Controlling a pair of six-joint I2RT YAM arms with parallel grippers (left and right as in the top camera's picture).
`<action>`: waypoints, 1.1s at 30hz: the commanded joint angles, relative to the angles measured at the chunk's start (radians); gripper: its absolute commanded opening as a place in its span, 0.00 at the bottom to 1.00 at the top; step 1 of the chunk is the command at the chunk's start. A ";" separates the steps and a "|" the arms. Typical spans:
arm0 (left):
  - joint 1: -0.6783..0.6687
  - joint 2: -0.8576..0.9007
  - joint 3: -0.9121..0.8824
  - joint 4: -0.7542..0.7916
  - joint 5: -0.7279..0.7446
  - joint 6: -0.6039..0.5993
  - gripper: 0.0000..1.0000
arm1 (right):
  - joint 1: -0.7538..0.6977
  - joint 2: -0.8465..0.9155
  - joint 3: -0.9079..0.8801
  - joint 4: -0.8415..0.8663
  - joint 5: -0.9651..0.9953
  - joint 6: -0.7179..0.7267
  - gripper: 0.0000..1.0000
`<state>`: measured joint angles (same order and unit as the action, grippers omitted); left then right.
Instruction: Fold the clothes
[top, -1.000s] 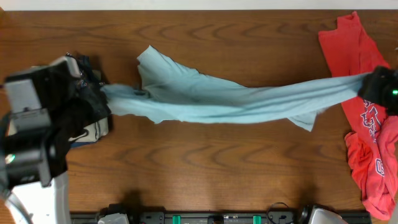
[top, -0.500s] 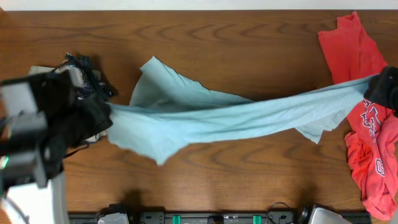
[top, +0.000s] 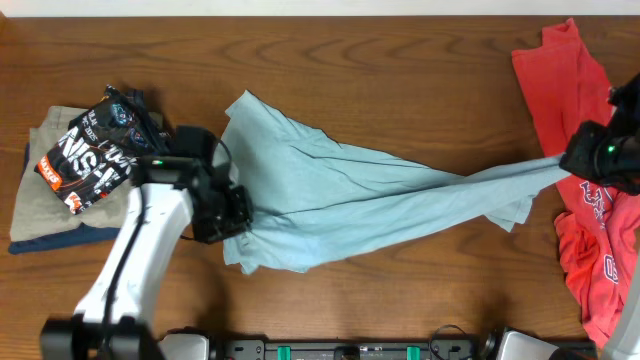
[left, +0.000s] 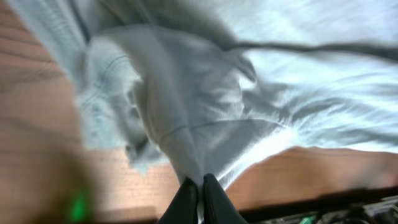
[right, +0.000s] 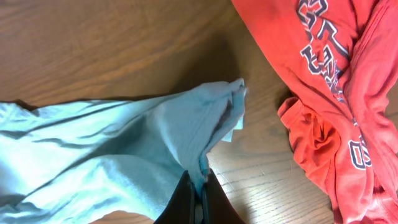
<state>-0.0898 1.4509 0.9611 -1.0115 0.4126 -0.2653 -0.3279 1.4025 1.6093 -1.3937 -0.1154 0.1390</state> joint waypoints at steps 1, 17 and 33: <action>-0.022 0.065 -0.047 0.041 -0.001 -0.022 0.06 | -0.008 -0.002 -0.038 0.014 0.015 -0.018 0.01; -0.082 0.178 -0.068 0.123 -0.002 -0.024 0.35 | -0.008 -0.002 -0.078 0.029 0.014 -0.018 0.01; -0.131 0.177 -0.073 0.128 -0.084 -0.024 0.06 | -0.008 -0.002 -0.078 0.029 0.014 -0.017 0.01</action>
<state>-0.2058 1.6222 0.8959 -0.8814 0.3473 -0.2901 -0.3279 1.4025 1.5356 -1.3674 -0.1112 0.1364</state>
